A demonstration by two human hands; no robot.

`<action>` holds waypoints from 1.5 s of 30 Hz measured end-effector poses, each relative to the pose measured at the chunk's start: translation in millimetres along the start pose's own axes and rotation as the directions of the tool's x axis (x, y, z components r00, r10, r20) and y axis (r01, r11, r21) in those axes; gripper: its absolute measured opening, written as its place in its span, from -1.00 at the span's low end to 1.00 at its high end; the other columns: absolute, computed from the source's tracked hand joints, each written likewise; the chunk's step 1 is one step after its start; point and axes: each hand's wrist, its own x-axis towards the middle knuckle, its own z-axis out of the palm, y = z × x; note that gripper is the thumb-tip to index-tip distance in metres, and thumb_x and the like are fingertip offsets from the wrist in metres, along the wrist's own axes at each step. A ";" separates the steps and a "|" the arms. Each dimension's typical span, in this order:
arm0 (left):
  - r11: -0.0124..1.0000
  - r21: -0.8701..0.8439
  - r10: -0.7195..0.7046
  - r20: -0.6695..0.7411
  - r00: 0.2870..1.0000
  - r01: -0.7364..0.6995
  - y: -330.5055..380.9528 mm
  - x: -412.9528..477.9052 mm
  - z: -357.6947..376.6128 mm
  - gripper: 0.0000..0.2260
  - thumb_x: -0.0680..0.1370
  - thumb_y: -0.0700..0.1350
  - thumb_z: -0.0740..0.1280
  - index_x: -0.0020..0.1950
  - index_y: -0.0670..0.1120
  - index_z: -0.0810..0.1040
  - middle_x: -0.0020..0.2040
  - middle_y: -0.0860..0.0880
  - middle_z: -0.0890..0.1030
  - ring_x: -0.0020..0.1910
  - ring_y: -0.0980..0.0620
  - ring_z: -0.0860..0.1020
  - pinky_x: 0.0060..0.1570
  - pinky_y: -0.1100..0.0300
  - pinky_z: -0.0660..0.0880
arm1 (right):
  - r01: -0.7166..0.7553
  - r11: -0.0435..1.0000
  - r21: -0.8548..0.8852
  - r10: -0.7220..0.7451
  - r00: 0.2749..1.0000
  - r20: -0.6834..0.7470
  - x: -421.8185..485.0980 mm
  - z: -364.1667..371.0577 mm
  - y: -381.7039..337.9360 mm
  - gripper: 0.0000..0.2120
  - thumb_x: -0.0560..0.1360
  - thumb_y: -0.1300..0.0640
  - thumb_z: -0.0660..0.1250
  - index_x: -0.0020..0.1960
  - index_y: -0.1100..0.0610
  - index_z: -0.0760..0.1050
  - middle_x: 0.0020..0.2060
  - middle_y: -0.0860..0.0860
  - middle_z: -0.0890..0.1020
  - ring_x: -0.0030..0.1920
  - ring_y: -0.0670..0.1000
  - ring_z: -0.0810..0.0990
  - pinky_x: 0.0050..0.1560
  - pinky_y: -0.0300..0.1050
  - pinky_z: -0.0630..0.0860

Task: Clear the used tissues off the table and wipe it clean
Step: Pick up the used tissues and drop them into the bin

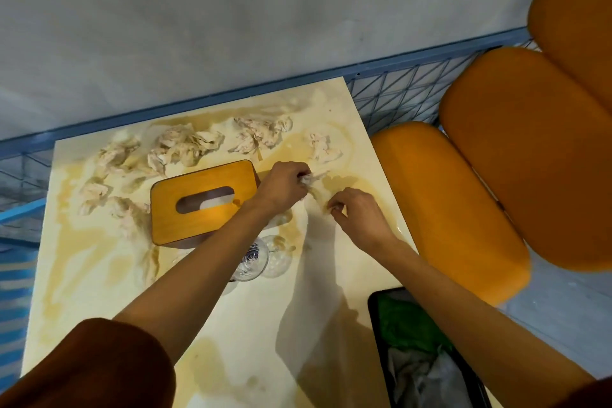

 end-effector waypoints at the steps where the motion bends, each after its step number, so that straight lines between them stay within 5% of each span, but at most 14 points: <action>1: 1.000 -0.020 -0.007 -0.021 1.000 0.006 6.8 -7.0 -2.1 -0.83 0.47 -0.27 0.36 0.04 -0.22 0.62 -0.08 -0.14 0.64 -0.14 -0.10 0.55 -0.14 0.04 0.49 | -0.008 1.000 0.007 0.008 1.000 -0.016 -8.8 -5.1 -3.0 -0.84 0.52 0.25 0.31 -0.01 0.09 0.64 -0.10 0.01 0.63 -0.09 -0.01 0.52 -0.02 -0.06 0.53; 4: 0.996 -0.087 0.005 -0.044 0.999 -0.009 28.7 -32.6 -4.3 -0.79 0.47 -0.20 0.44 0.09 -0.17 0.62 -0.11 -0.03 0.60 -0.17 0.02 0.53 -0.15 0.20 0.40 | -0.040 0.998 0.046 0.044 0.996 -0.084 -39.0 -20.4 -11.4 -0.85 0.51 0.27 0.33 -0.03 0.10 0.64 -0.11 0.00 0.63 -0.19 -0.10 0.46 -0.13 -0.33 0.42; 6: 0.983 -0.181 0.019 -0.025 1.000 -0.023 44.7 -53.2 -1.5 -0.81 0.45 -0.23 0.45 0.06 -0.16 0.62 -0.15 -0.02 0.60 -0.26 0.00 0.57 -0.25 0.13 0.50 | -0.060 0.993 0.103 0.075 0.987 -0.145 -64.2 -32.0 -15.9 -0.85 0.49 0.29 0.35 -0.07 0.09 0.64 -0.15 -0.02 0.63 -0.27 -0.16 0.44 -0.23 -0.44 0.31; 13: 0.912 -0.409 0.010 0.104 0.994 0.034 113.0 -109.9 25.5 -0.83 0.47 -0.25 0.42 0.03 -0.08 0.60 -0.07 -0.09 0.65 -0.31 -0.07 0.66 -0.40 0.09 0.61 | -0.178 0.955 0.235 0.239 0.934 -0.267 -152.9 -58.0 -9.1 -0.96 0.51 0.12 0.40 -0.06 0.01 0.60 -0.12 -0.13 0.55 -0.19 -0.16 0.52 -0.22 -0.23 0.46; 18: 0.861 -0.503 0.050 0.235 0.971 0.078 163.3 -135.7 66.3 -0.82 0.49 -0.22 0.44 0.07 -0.05 0.61 -0.08 -0.01 0.66 -0.29 0.04 0.67 -0.41 0.11 0.61 | -0.174 0.885 0.433 0.328 0.892 -0.312 -210.4 -70.9 10.8 -0.91 0.48 0.04 0.44 -0.08 0.05 0.60 -0.15 -0.10 0.55 -0.23 -0.15 0.53 -0.29 -0.32 0.43; 21: 0.848 -0.522 0.090 0.314 0.945 0.092 192.0 -147.8 94.1 -0.77 0.51 -0.19 0.43 0.16 -0.08 0.60 0.01 -0.02 0.66 -0.20 0.02 0.67 -0.37 0.08 0.63 | -0.190 0.836 0.514 0.397 0.858 -0.327 -242.5 -76.0 31.9 -0.93 0.45 0.07 0.47 -0.09 0.02 0.61 -0.15 -0.06 0.61 -0.20 -0.06 0.57 -0.26 -0.11 0.51; 25: 0.839 -0.533 0.151 0.417 0.896 0.107 232.3 -165.0 141.7 -0.80 0.57 -0.20 0.34 0.18 -0.09 0.61 0.01 0.03 0.66 -0.06 0.01 0.66 -0.28 0.02 0.64 | -0.254 0.741 0.621 0.531 0.788 -0.311 -293.1 -83.8 72.0 -0.90 0.43 0.22 0.48 -0.10 0.06 0.61 -0.20 -0.04 0.65 -0.20 0.03 0.59 -0.19 0.01 0.58; 29: 0.820 -0.535 0.092 0.473 0.876 0.202 271.4 -190.3 201.4 -0.80 0.60 -0.19 0.30 0.19 -0.17 0.62 0.05 -0.09 0.65 -0.08 -0.11 0.67 -0.31 0.04 0.65 | -0.320 0.701 0.637 0.606 0.739 -0.296 -350.4 -93.4 116.7 -0.85 0.40 0.34 0.46 -0.12 0.13 0.61 -0.31 -0.07 0.61 -0.30 -0.11 0.57 -0.22 -0.20 0.56; 32: 0.850 -0.499 0.095 0.466 0.880 0.172 295.4 -209.2 255.9 -0.86 0.57 -0.22 0.33 0.07 -0.16 0.66 -0.09 -0.06 0.67 -0.17 -0.03 0.66 -0.22 -0.03 0.65 | -0.388 0.677 0.625 0.647 0.719 -0.254 -395.8 -94.6 157.2 -0.79 0.40 0.35 0.46 -0.13 0.05 0.60 -0.29 -0.10 0.62 -0.28 -0.17 0.58 -0.22 -0.32 0.52; 39: 0.877 -0.391 -0.025 0.542 0.840 0.278 306.1 -241.0 369.8 -0.85 0.53 -0.28 0.32 0.02 -0.12 0.64 -0.13 -0.09 0.69 -0.15 0.00 0.68 -0.36 0.30 0.53 | -0.570 0.583 0.579 0.740 0.667 -0.088 -474.0 -55.7 250.4 -0.67 0.37 0.31 0.47 0.02 -0.02 0.57 -0.18 0.01 0.63 -0.17 -0.06 0.62 -0.07 -0.13 0.58; 45: 0.907 -0.286 -0.122 0.520 0.845 0.307 288.1 -244.6 448.6 -0.89 0.53 -0.24 0.34 -0.03 -0.09 0.64 -0.11 0.02 0.67 -0.13 0.09 0.65 -0.30 0.37 0.47 | -0.685 0.606 0.404 0.742 0.670 0.024 -494.7 -12.3 310.7 -0.72 0.44 0.31 0.38 0.08 0.07 0.64 -0.14 0.01 0.66 -0.23 -0.10 0.56 -0.11 -0.31 0.45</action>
